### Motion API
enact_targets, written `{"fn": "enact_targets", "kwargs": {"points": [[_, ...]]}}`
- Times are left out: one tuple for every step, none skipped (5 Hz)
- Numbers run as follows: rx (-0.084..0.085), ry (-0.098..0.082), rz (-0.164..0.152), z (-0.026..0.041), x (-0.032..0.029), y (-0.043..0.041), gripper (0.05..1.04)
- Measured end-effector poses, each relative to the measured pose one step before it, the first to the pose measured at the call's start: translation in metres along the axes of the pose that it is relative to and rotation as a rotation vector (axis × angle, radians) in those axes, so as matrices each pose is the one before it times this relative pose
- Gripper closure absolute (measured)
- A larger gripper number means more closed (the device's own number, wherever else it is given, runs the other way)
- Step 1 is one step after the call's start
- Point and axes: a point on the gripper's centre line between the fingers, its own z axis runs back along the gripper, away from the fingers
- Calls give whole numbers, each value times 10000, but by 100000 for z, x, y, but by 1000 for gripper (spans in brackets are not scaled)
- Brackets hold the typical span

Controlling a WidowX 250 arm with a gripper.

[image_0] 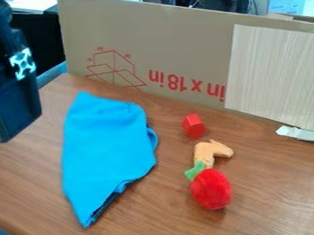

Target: Move the cloth to the top left and back

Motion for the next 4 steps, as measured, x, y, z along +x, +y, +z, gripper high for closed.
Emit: {"fn": "enact_targets", "kwargs": {"points": [[42, -22, -5, -318, 56, 70, 85], [991, 215, 1389, -4583, 2804, 3366, 85], [353, -432, 263, -3422, 2912, 2242, 85], [-159, -834, 119, -3577, 2986, 977, 85]]}}
